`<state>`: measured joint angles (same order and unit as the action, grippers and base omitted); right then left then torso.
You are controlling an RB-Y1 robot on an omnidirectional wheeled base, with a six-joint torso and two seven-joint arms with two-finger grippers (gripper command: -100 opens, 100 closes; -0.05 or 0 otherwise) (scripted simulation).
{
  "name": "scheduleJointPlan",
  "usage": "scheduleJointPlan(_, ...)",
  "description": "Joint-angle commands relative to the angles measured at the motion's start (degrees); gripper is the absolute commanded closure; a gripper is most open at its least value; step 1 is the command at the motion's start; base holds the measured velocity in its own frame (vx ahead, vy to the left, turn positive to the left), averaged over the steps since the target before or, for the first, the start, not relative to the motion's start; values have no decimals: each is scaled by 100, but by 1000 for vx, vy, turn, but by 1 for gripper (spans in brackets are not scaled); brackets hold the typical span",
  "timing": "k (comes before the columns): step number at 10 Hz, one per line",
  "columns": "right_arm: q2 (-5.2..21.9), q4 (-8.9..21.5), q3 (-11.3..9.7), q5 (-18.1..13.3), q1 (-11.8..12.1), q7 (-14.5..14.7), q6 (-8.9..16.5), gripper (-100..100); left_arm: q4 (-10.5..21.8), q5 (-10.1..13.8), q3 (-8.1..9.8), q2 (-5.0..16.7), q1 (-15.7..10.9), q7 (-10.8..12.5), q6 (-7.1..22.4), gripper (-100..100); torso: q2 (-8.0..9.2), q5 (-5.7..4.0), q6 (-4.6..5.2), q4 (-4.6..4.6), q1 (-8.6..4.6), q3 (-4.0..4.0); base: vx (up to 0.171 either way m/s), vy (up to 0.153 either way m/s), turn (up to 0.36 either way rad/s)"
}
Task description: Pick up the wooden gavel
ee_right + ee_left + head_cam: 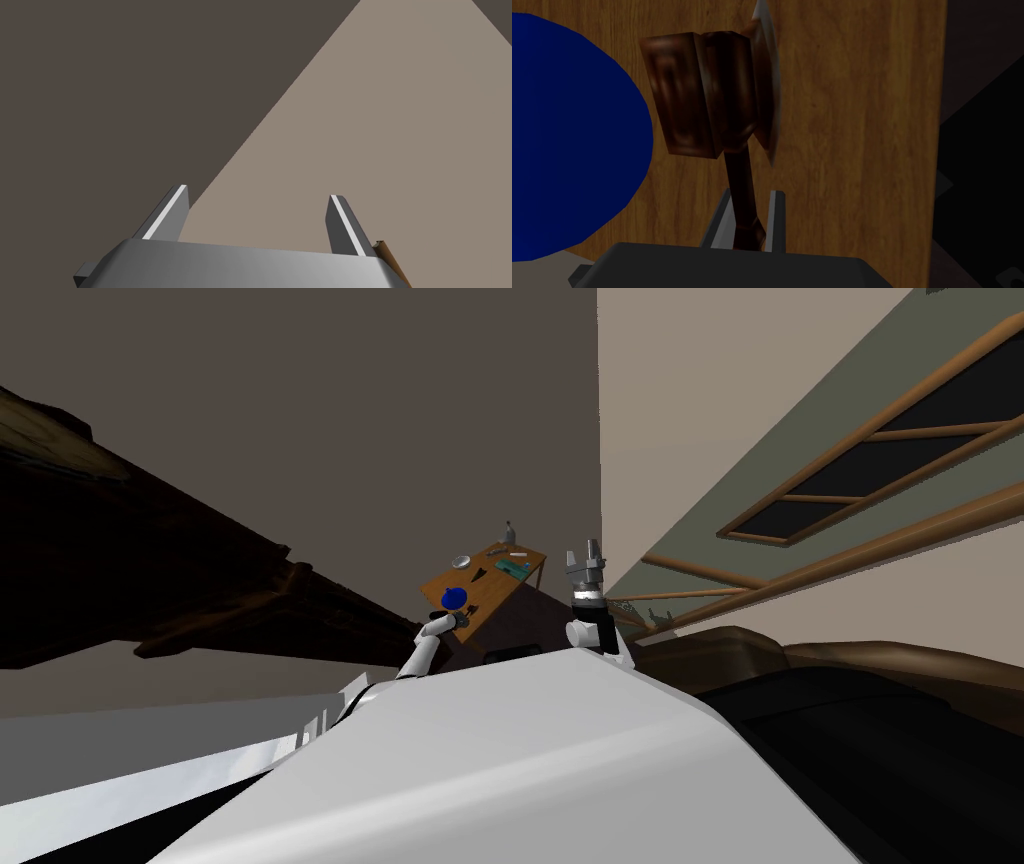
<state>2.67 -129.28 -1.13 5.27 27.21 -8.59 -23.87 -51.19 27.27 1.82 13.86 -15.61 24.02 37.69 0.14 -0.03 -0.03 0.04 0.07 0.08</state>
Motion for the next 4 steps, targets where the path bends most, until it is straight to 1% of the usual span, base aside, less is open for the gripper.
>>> scheduleJointPlan(1,0,0,0,0,0,0,0,0,-103,-193,-21,-83,-20,178,75,100,0,0,0,0,0,0,-35,31,30)
scheduleJointPlan(2,0,0,0,0,0,0,0,0,-169,-301,-32,-125,-33,276,127,100,2,1,-1,0,0,1,-28,42,25)
scheduleJointPlan(3,0,0,0,0,0,0,0,0,-111,-227,-26,-99,-30,195,83,100,1,1,-1,0,3,1,-10,19,-2)
scheduleJointPlan(4,0,0,0,0,0,0,0,0,-118,-241,-29,-104,-32,217,92,0,-4,1,-2,-1,-1,-2,0,0,0)
